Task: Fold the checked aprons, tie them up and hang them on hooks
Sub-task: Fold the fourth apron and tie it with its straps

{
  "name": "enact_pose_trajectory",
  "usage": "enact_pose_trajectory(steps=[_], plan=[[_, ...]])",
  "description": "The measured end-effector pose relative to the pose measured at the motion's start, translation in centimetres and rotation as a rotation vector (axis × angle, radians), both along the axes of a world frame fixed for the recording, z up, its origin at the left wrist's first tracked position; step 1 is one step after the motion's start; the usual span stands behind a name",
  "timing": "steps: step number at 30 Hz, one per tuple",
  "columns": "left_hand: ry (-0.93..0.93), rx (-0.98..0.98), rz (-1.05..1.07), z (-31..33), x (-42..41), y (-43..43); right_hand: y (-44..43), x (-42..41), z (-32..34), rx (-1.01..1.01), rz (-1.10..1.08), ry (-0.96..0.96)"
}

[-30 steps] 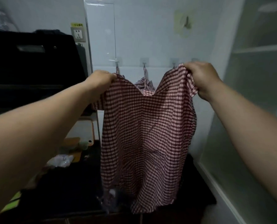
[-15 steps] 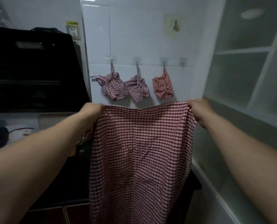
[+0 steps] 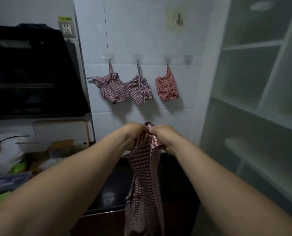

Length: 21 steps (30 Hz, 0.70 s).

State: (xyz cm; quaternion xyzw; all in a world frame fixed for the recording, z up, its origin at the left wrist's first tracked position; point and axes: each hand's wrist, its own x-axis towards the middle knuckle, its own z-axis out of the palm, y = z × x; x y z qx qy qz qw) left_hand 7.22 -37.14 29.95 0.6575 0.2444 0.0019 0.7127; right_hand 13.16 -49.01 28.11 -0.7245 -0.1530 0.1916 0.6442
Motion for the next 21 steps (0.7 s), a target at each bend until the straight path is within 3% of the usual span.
enact_pose_trajectory(steps=[7, 15, 21], plan=[[-0.175, -0.051, 0.0, -2.4, -0.3, 0.0, -0.4, -1.0, -0.6, 0.106, 0.006, 0.165], [-0.211, -0.044, 0.297, -3.2, 0.7, 1.9, 0.8, -2.2, -1.0, 0.046, 0.149, 0.161], [-0.228, -0.043, 0.192, -3.8, 0.9, 1.5, 1.5, -2.3, -1.4, 0.078, 0.086, 0.257]])
